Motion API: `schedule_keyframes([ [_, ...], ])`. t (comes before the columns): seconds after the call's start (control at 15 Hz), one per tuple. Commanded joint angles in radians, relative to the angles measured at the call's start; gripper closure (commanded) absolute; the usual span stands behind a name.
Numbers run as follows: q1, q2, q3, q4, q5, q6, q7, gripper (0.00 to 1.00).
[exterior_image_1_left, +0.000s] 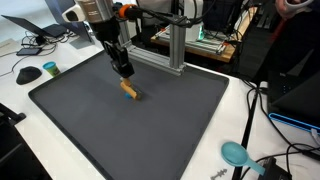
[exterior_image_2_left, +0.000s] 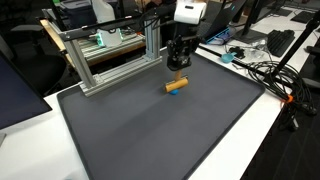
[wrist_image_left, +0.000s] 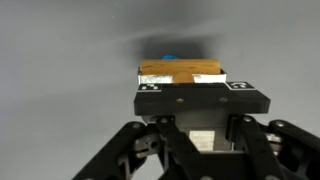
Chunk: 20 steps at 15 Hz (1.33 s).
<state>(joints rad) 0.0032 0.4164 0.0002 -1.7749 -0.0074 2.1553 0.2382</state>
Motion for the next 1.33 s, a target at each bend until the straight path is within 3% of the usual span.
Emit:
schedule_keyframes([
  [0.0, 0.000, 0.076, -0.006, 0.032, 0.034, -0.005, -0.015, 0.78],
  [1.27, -0.011, 0.149, 0.003, 0.097, 0.063, -0.053, -0.053, 0.78],
])
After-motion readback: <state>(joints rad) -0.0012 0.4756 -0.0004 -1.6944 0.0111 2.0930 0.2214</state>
